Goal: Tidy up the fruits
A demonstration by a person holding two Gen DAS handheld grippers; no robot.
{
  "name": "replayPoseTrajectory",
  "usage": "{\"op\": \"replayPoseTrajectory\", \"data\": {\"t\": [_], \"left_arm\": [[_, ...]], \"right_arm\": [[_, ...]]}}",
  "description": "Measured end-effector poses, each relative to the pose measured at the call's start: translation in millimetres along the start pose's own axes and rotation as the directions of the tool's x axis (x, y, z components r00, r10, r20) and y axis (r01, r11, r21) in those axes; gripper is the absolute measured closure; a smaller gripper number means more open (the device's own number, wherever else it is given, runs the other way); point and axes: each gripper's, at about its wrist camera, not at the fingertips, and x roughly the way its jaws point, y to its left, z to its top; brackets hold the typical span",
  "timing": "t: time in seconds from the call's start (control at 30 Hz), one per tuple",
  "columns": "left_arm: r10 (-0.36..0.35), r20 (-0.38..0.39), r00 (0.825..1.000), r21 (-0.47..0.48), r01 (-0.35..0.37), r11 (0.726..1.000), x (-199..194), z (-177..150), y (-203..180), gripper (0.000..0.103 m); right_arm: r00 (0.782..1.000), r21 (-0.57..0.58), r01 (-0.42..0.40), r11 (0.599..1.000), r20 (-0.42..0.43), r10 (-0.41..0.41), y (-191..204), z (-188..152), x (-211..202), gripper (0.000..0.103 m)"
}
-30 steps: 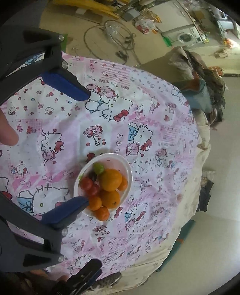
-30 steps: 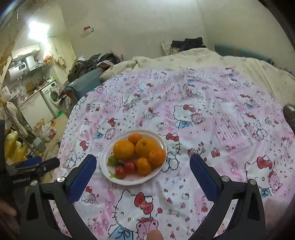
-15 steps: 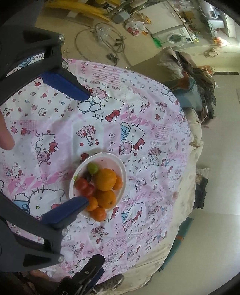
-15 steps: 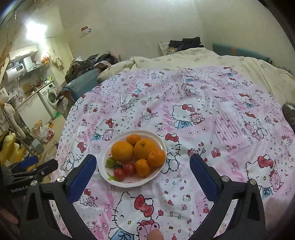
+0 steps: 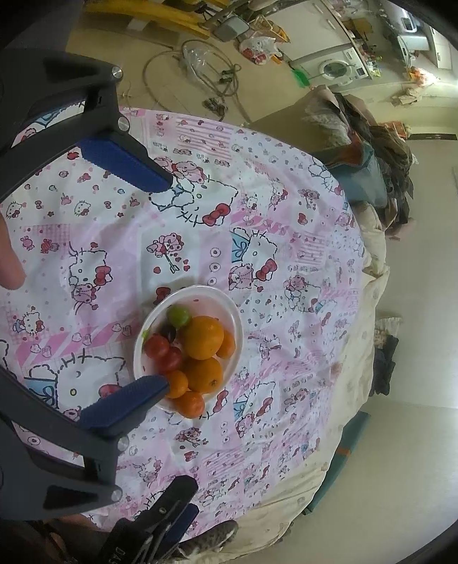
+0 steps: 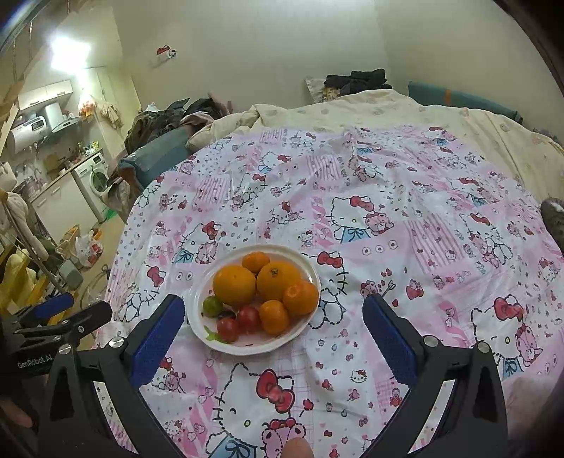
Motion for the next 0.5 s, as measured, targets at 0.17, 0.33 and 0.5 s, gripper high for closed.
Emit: {"op": "replayPoseTrajectory", "data": {"t": [0.17, 0.33, 0.5], "left_arm": [[0.001, 0.001, 1.000, -0.001, -0.001, 1.000, -0.9, 0.1, 0.2, 0.001], [0.000, 0.004, 1.000, -0.001, 0.000, 1.000, -1.4, 0.3, 0.8, 0.001], [0.002, 0.004, 1.000, 0.000, -0.002, 1.000, -2.1, 0.2, 0.9, 0.001]], "right_arm": [[1.000, 0.000, -0.002, 1.000, -0.001, 0.002, -0.5, 0.1, 0.6, 0.000], [1.000, -0.007, -0.001, 1.000, -0.005, 0.001, 1.1, 0.2, 2.1, 0.000], [1.000, -0.010, -0.001, 1.000, -0.005, 0.001, 2.7, -0.4, 2.2, 0.000]]}}
